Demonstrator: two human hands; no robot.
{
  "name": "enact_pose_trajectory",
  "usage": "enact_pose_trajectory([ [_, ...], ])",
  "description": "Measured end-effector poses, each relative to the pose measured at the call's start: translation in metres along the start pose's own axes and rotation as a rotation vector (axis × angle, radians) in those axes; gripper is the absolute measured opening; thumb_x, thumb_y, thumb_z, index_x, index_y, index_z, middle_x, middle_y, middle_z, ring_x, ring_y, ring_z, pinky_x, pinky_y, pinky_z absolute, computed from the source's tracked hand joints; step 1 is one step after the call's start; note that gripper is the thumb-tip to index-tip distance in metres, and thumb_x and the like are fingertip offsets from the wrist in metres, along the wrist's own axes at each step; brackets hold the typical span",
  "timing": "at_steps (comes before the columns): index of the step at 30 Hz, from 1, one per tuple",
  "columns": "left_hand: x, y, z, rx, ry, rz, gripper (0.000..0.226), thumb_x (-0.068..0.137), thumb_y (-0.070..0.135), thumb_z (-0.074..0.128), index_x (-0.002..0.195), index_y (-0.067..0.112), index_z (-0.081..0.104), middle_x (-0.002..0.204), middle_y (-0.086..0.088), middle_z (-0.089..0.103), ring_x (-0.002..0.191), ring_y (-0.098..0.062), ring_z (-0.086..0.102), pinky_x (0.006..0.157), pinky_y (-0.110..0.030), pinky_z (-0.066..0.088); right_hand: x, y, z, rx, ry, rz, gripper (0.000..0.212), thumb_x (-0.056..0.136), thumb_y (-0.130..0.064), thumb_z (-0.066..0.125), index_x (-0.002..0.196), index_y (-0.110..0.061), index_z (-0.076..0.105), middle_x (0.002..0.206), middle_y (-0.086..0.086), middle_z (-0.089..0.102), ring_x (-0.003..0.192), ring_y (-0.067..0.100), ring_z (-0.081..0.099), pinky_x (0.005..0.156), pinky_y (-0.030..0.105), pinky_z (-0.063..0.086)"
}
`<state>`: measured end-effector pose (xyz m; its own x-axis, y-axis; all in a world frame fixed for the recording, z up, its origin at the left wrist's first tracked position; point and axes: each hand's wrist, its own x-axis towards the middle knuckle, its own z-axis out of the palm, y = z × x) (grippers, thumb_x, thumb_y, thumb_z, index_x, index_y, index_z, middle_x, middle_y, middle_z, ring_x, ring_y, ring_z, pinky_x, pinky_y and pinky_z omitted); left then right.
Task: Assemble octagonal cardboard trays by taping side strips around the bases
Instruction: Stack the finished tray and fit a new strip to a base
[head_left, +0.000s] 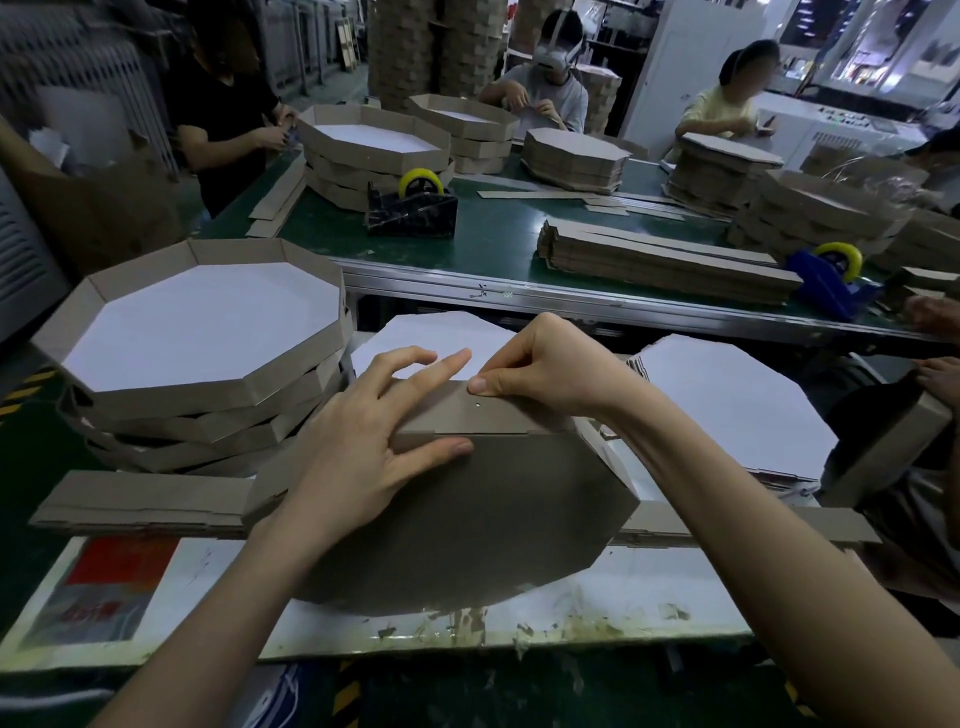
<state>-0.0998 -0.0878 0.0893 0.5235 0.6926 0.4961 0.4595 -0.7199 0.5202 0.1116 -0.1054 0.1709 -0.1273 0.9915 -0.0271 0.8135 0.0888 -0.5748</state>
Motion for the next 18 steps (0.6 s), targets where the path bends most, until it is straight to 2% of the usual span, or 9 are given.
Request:
enact_pose_trajectory([
  [1, 0.000, 0.001, 0.000, 0.002, -0.007, 0.005, 0.058, 0.082, 0.070, 0.045, 0.138, 0.059, 0.034, 0.139, 0.019, 0.039, 0.115, -0.004, 0.044, 0.081, -0.035, 0.048, 0.000, 0.001, 0.001, -0.002, 0.002, 0.004, 0.021, 0.088, -0.031, 0.073, 0.090, -0.011, 0.081, 0.081, 0.012, 0.075, 0.067, 0.010, 0.055, 0.064, 0.033, 0.048],
  [3, 0.000, 0.003, -0.002, 0.034, -0.032, 0.017, 0.048, 0.085, 0.066, 0.043, 0.132, 0.056, 0.045, 0.139, 0.013, 0.046, 0.120, -0.011, 0.045, 0.090, -0.041, 0.045, 0.000, 0.004, 0.001, 0.002, 0.029, 0.004, 0.014, 0.088, -0.029, 0.073, 0.090, -0.018, 0.082, 0.079, -0.001, 0.077, 0.068, 0.002, 0.060, 0.067, 0.029, 0.052],
  [6, 0.001, 0.008, -0.005, 0.046, -0.042, 0.018, 0.039, 0.088, 0.061, 0.041, 0.122, 0.053, 0.057, 0.133, 0.007, 0.055, 0.120, -0.017, 0.047, 0.095, -0.045, 0.041, 0.001, 0.004, 0.000, -0.003, 0.041, -0.011, 0.012, 0.088, -0.032, 0.073, 0.089, -0.023, 0.082, 0.072, -0.012, 0.074, 0.062, -0.005, 0.059, 0.060, 0.017, 0.048],
  [9, 0.005, 0.013, -0.006, -0.010, -0.046, 0.009, 0.038, 0.087, 0.058, 0.043, 0.117, 0.049, 0.063, 0.130, 0.005, 0.057, 0.120, -0.018, 0.048, 0.096, -0.043, 0.042, 0.002, 0.011, -0.003, -0.014, 0.035, 0.002, 0.023, 0.090, -0.035, 0.070, 0.091, -0.015, 0.081, 0.079, -0.003, 0.077, 0.059, 0.005, 0.055, 0.055, 0.025, 0.045],
  [10, 0.006, 0.014, -0.006, -0.029, -0.048, -0.001, 0.037, 0.086, 0.058, 0.044, 0.116, 0.048, 0.064, 0.130, 0.006, 0.058, 0.121, -0.017, 0.047, 0.097, -0.043, 0.041, 0.004, 0.017, -0.006, 0.034, 0.095, 0.011, 0.026, 0.093, -0.033, 0.066, 0.095, -0.011, 0.080, 0.083, 0.001, 0.077, 0.054, 0.008, 0.049, 0.051, 0.025, 0.041],
  [12, 0.008, 0.015, -0.006, -0.059, -0.061, -0.019, 0.035, 0.086, 0.057, 0.047, 0.115, 0.049, 0.064, 0.130, 0.009, 0.057, 0.122, -0.014, 0.046, 0.099, -0.043, 0.041, 0.012, 0.041, -0.018, 0.227, 0.353, 0.058, 0.025, 0.101, -0.023, 0.054, 0.110, -0.012, 0.074, 0.082, -0.001, 0.077, 0.042, 0.006, 0.035, 0.042, 0.018, 0.033],
  [14, 0.008, 0.014, -0.006, -0.077, -0.060, -0.028, 0.033, 0.085, 0.057, 0.049, 0.113, 0.049, 0.065, 0.128, 0.011, 0.058, 0.121, -0.013, 0.046, 0.099, -0.045, 0.041, 0.024, 0.078, -0.033, 0.384, 0.594, 0.160, 0.029, 0.104, -0.012, 0.042, 0.121, -0.020, 0.063, 0.085, 0.000, 0.075, 0.043, 0.003, 0.037, 0.042, 0.015, 0.033],
  [16, 0.009, 0.014, -0.004, -0.088, -0.046, -0.041, 0.029, 0.085, 0.053, 0.054, 0.112, 0.050, 0.066, 0.127, 0.013, 0.058, 0.119, -0.012, 0.047, 0.100, -0.044, 0.040, 0.034, 0.126, -0.037, 0.457, 0.666, 0.339, 0.035, 0.102, -0.002, 0.037, 0.124, -0.015, 0.061, 0.094, 0.003, 0.071, 0.055, 0.007, 0.046, 0.047, 0.018, 0.039],
  [18, 0.013, 0.015, -0.002, -0.096, -0.039, -0.055, 0.028, 0.084, 0.049, 0.056, 0.111, 0.051, 0.066, 0.127, 0.014, 0.057, 0.119, -0.011, 0.046, 0.100, -0.043, 0.040, 0.038, 0.178, -0.027, 0.428, 0.652, 0.529, 0.036, 0.100, 0.003, 0.038, 0.123, -0.007, 0.064, 0.095, 0.004, 0.065, 0.061, 0.011, 0.048, 0.044, 0.018, 0.041],
])
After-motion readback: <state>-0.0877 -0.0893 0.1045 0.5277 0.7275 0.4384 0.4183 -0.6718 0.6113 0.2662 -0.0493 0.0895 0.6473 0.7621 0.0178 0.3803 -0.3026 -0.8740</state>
